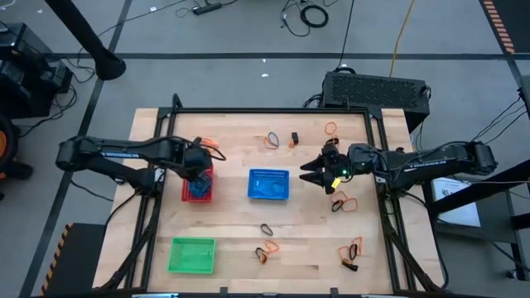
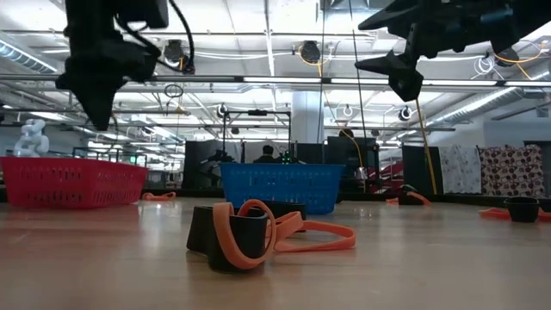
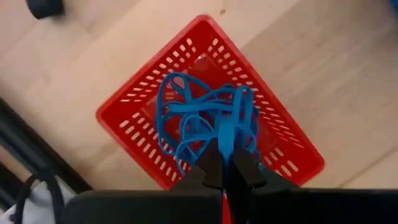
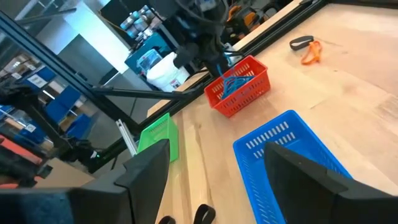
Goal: Sort rubber bands into baskets
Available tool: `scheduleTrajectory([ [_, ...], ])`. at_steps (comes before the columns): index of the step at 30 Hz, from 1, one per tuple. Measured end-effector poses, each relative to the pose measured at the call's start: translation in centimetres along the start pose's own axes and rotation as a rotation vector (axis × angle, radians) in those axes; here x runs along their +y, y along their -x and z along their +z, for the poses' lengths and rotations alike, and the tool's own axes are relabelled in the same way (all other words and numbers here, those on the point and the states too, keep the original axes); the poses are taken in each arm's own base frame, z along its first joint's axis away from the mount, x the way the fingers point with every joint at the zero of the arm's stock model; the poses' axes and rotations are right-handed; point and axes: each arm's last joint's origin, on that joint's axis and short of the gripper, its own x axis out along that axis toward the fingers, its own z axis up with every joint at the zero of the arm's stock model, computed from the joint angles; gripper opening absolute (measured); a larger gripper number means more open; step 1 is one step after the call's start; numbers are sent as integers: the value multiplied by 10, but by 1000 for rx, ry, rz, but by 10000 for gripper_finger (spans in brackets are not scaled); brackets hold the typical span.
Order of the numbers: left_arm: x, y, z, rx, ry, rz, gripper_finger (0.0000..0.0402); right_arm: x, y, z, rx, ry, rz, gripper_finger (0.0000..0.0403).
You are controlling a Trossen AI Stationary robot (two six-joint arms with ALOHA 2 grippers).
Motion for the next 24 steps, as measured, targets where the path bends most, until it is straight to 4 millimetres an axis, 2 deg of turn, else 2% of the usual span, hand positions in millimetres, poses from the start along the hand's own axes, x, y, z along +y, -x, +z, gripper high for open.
scheduleTrajectory([
  [6, 0, -12, 1, -4, -2, 71, 11, 0, 0, 0, 5, -7, 5, 251],
  [17, -3, -15, 3, -2, -32, 60, 95, 0, 0, -2, 32, -24, 19, 251],
  [24, -3, -14, 3, -2, -28, 58, 109, -5, 0, -8, 94, -42, -42, 251],
])
